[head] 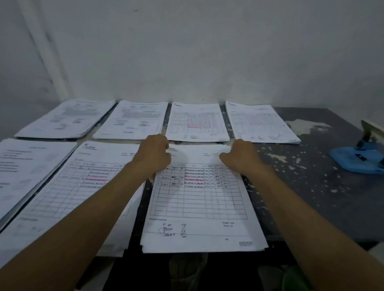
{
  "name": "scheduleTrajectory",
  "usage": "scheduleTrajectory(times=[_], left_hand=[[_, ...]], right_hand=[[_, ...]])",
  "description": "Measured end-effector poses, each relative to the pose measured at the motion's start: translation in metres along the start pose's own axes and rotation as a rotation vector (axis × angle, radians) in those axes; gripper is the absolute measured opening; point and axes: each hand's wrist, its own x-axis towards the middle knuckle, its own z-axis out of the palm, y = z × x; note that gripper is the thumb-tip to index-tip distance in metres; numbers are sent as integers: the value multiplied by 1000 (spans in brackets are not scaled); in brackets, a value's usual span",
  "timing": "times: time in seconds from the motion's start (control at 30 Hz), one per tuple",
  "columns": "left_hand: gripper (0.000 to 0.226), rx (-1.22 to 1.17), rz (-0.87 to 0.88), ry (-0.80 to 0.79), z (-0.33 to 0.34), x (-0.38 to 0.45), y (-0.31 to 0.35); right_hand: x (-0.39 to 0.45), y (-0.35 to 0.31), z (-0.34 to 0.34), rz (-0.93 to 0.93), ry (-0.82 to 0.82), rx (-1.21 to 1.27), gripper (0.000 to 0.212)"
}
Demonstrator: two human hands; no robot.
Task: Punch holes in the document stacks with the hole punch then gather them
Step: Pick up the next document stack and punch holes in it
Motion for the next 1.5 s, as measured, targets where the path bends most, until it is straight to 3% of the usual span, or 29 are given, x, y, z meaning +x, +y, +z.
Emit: scheduleTrajectory(times=[0.1, 0.27, 0.43, 0.67, 0.7, 0.83, 0.93, 1.0, 1.07, 1.17, 1.2, 1.27, 1.37, 1.43, 1.5], left_hand=[[20, 36, -9, -56, -4, -14, -4], [28, 53, -30, -51, -4, -24, 5], [33, 72, -35, -31, -1, -26, 13], [19, 77, -55, -39, -2, -28, 19], [10, 88, -51, -43, -3, -28, 19], [37, 110, -34, -27, 0, -27, 16], [40, 113, -18, -10, 1, -26, 14], [40, 115, -10, -8, 2, -24, 13], [40, 104, -9, -10, 2, -23, 11], [26, 108, -19, -37, 2, -23, 10], [20, 90, -24, -41, 1, -22, 10], [44, 8, -79, -40, 1, -20, 8], [62, -219, -186, 32, -4, -16, 11], [63, -496, -262, 84, -10, -12, 15], [51, -802, -319, 104, -19, -7, 23]], right_hand=[[-12, -10, 0, 27, -53, -43, 21], [-18, -25, -2, 115, -125, -201, 35], [-16, -30, -4, 222, -125, -115, 40], [-17, -42, -3, 221, -194, -199, 35], [-17, -42, -2, 237, -182, -180, 33], [-19, -41, 2, 240, -64, -58, 25], [-21, -41, -2, 259, -59, 171, 64], [-23, -41, -7, 297, -50, 329, 78], [-25, -39, -11, 303, -12, 473, 72], [-30, -34, -17, 272, 39, 591, 42], [-32, -33, -21, 260, 37, 640, 36], [-30, -29, -28, 253, 13, 721, 27], [-26, -25, -42, 235, -17, 813, 44], [-24, -24, -52, 190, -6, 849, 45], [-22, -25, -61, 143, 24, 882, 43]])
